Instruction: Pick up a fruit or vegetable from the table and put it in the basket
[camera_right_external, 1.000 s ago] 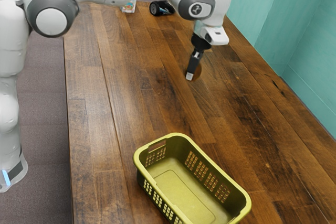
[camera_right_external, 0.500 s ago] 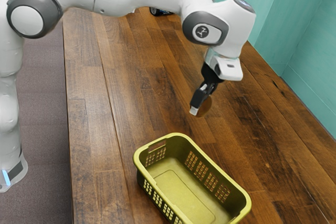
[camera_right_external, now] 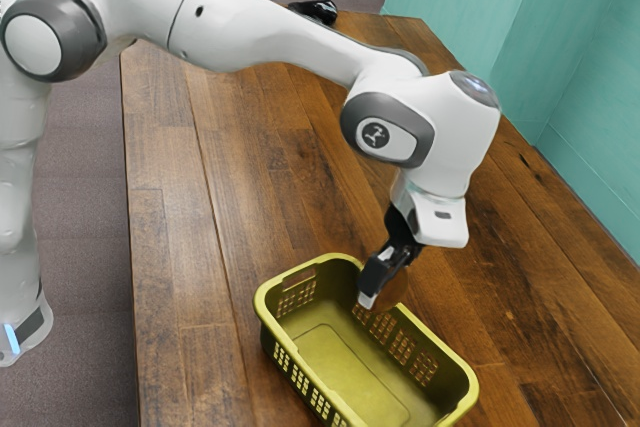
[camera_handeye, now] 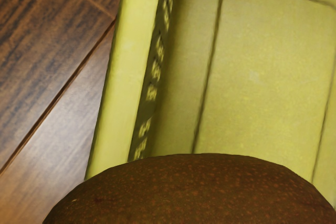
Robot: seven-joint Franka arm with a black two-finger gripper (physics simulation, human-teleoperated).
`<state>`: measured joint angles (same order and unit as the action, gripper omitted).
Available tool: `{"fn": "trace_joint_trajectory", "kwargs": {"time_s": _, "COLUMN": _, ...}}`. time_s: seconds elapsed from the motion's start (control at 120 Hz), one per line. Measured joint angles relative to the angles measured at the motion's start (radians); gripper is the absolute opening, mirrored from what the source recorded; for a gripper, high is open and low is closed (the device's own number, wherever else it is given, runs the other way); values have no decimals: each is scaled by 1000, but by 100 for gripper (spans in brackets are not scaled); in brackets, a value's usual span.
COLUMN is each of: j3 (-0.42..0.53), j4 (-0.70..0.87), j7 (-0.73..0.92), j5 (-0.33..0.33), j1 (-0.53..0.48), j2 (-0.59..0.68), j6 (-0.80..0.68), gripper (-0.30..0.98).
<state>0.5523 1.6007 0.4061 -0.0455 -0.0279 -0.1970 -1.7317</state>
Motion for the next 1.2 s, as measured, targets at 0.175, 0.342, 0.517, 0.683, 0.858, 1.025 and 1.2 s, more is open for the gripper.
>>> {"fn": "trace_joint_trajectory", "kwargs": {"time_s": 0.175, "j3": 0, "j4": -2, "j7": -35, "j5": 1, "j1": 45, "j2": -28, "j6": -67, "gripper": 31}}
{"fn": "trace_joint_trajectory", "kwargs": {"time_s": 0.342, "j3": 0, "j4": -2, "j7": -63, "j5": 6, "j1": 61, "j2": -64, "j6": -120, "gripper": 35}}
{"fn": "trace_joint_trajectory", "kwargs": {"time_s": 0.517, "j3": -1, "j4": -3, "j7": -89, "j5": 10, "j1": 88, "j2": -80, "j6": -160, "gripper": 39}}
{"fn": "trace_joint_trajectory", "kwargs": {"time_s": 0.683, "j3": -1, "j4": -6, "j7": -105, "j5": 13, "j1": 97, "j2": -81, "j6": -173, "gripper": 53}}
{"fn": "trace_joint_trajectory", "kwargs": {"time_s": 0.858, "j3": -2, "j4": -9, "j7": -114, "j5": 21, "j1": 103, "j2": -80, "j6": -171, "gripper": 65}}
{"fn": "trace_joint_trajectory", "kwargs": {"time_s": 1.025, "j3": -2, "j4": -10, "j7": -119, "j5": 23, "j1": 108, "j2": -78, "j6": -169, "gripper": 67}}
{"fn": "trace_joint_trajectory", "kwargs": {"time_s": 1.2, "j3": -2, "j4": -10, "j7": -124, "j5": 20, "j1": 109, "j2": -76, "j6": -168, "gripper": 68}}
